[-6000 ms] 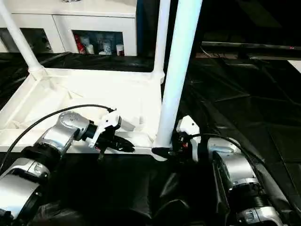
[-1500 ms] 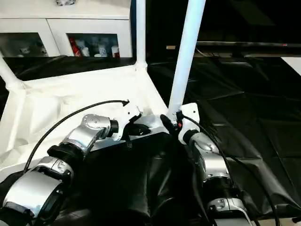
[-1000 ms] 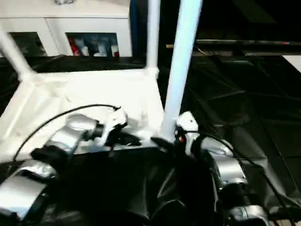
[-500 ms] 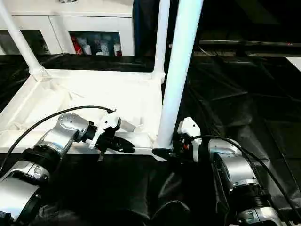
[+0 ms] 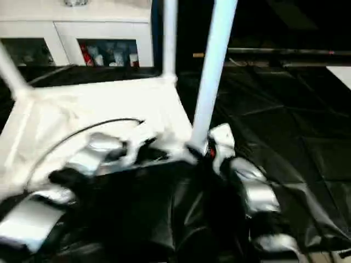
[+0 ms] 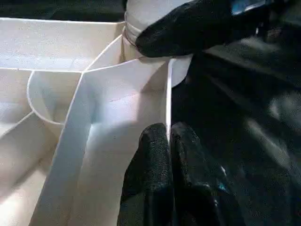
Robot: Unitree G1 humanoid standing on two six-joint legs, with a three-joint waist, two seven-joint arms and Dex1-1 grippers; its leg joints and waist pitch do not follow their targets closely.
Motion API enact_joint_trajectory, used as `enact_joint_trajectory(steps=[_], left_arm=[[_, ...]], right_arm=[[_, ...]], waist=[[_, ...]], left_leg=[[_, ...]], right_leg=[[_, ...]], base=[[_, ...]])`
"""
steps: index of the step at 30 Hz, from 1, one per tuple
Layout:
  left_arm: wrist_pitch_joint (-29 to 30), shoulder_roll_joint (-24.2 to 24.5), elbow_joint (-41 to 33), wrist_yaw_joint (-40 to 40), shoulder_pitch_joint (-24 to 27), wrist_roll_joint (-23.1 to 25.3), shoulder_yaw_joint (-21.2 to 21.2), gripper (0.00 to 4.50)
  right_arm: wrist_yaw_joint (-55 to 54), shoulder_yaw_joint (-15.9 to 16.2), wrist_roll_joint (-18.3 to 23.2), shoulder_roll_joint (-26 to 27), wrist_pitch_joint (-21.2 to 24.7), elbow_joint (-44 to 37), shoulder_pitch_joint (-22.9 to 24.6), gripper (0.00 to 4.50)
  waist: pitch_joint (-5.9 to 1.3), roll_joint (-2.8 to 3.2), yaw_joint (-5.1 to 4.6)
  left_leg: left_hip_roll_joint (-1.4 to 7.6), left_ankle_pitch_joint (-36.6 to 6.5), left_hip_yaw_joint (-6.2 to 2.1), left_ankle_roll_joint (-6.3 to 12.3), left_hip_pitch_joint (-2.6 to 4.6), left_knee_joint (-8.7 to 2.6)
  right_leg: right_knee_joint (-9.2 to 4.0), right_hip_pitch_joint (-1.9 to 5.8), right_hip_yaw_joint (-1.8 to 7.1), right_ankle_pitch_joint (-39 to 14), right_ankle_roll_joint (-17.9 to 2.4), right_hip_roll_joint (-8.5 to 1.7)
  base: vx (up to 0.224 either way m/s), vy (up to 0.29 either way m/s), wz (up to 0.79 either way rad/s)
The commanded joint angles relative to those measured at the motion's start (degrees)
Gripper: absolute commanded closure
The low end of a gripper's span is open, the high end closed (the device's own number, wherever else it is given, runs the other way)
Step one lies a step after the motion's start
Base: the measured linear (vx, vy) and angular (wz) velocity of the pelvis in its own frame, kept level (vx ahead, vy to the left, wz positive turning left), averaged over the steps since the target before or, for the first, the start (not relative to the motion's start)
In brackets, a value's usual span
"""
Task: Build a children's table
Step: Rotate leg to tighten
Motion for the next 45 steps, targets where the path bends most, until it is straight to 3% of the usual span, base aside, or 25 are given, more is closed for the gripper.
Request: enact_joint_trajectory(steps=[1,7,9,13,14,18,21,25,30,31,35,45], left_arm=[[0.0,-5.0,0.4,2.8,-1.6,-1.8,0.4,4.50],[-1.2,-6.1,1.7,2.8,-2.8,-1.7,0.8,4.50],[-1.7,-5.6,1.6,1.1,-2.7,-1.7,0.8,4.50],[-2.1,-4.4,0.7,-3.5,-1.9,-2.4,0.2,4.50],[-2.3,-3.8,0.1,-5.5,-1.5,-2.7,0.0,4.50],[-3.3,-0.4,-1.9,-12.6,-0.1,-3.0,-0.7,4.50],[-4.0,2.9,-3.9,-18.4,1.2,-3.6,-1.1,4.50],[-3.5,4.9,-5.4,-21.8,2.1,-3.9,-1.3,4.50],[-2.7,8.2,-7.8,-27.8,3.6,-4.7,-1.7,4.50],[-2.7,8.8,-8.3,-28.3,4.0,-4.6,-1.6,4.50],[-2.6,8.9,-8.7,-28.2,4.2,-4.6,-1.5,4.50],[-2.3,7.6,-9.4,-26.2,4.5,-5.0,-1.3,4.50]], right_arm=[[-2.4,3.7,-3.3,3.3,2.2,3.7,0.9,1.80],[0.3,4.8,-3.1,4.2,-0.8,2.8,0.4,1.80],[2.6,5.5,-3.4,2.9,-1.1,2.4,0.3,1.10],[6.0,5.9,-3.1,0.9,-2.5,2.7,0.0,0.92],[8.3,6.1,-2.7,-0.2,-2.8,2.1,0.2,0.92],[18.6,6.0,0.0,-5.8,-2.8,-2.1,1.6,0.92],[26.6,6.6,1.7,-9.9,-2.2,-5.5,3.1,0.92],[32.6,7.8,2.6,-12.7,-1.9,-8.2,4.7,0.92],[37.6,9.5,3.0,-15.6,-0.3,-10.2,6.2,0.92],[37.9,9.5,3.1,-15.7,-0.2,-10.3,6.3,0.92],[37.7,9.3,3.7,-14.9,0.5,-9.9,6.0,0.92],[35.4,8.8,4.1,-13.2,0.9,-10.5,6.9,1.69]], waist=[[-3.19,-0.41,-0.37],[-3.32,-0.34,-0.28],[-3.39,-0.18,-0.29],[-3.45,-0.20,-0.12],[-3.60,-0.50,0.02],[-3.83,-0.35,0.76],[-3.83,-0.34,1.23],[-3.70,-0.31,1.44],[-3.50,-0.28,1.32],[-3.55,-0.57,1.32],[-3.55,-0.46,1.38],[-3.64,-0.40,1.39]], left_leg=[[6.36,-15.8,-3.88,-1.21,1.95,-4.89],[6.22,-14.7,-3.83,0.33,1.65,-4.80],[6.34,-14.5,-3.86,0.81,1.65,-4.89],[6.32,-14.1,-3.72,1.24,1.61,-4.72],[6.30,-12.7,-3.65,2.01,1.47,-4.57],[6.48,-8.2,-3.35,5.42,0.97,-4.10],[6.58,-8.0,-3.35,6.32,0.89,-3.98],[6.84,-9.9,-3.45,5.92,1.05,-4.25],[6.98,-12.5,-3.54,3.23,1.32,-4.73],[6.93,-12.4,-3.48,3.19,1.32,-4.69],[6.83,-11.4,-3.50,2.90,1.22,-4.54],[6.82,-10.5,-3.46,3.19,1.24,-4.49]], right_leg=[[-5.66,1.12,3.84,-16.6,-12.0,-6.76],[-5.57,1.44,3.85,-14.5,-11.8,-6.85],[-5.42,1.46,3.74,-14.1,-11.8,-6.69],[-5.37,1.55,3.75,-13.4,-12.1,-6.74],[-5.10,1.75,3.70,-11.6,-12.6,-6.76],[-4.14,1.98,3.40,-4.8,-13.8,-6.49],[-4.18,1.94,3.27,-4.9,-14.0,-6.61],[-4.29,1.74,3.26,-8.0,-13.7,-6.56],[-4.54,1.51,3.46,-11.5,-13.5,-6.58],[-4.54,1.52,3.46,-11.4,-13.5,-6.61],[-4.52,1.54,3.52,-11.1,-13.7,-6.78],[-4.34,1.55,3.42,-9.4,-13.9,-6.61]], base=[[0.000,0.000,0.00],[0.000,0.000,0.00],[0.000,0.000,0.00],[0.000,0.000,0.00],[0.000,0.000,0.00],[0.000,0.000,0.00],[0.000,0.000,0.00],[0.000,0.000,0.00],[0.000,0.000,0.00],[0.000,0.000,0.00],[0.000,0.000,0.00],[0.000,0.000,0.00]])
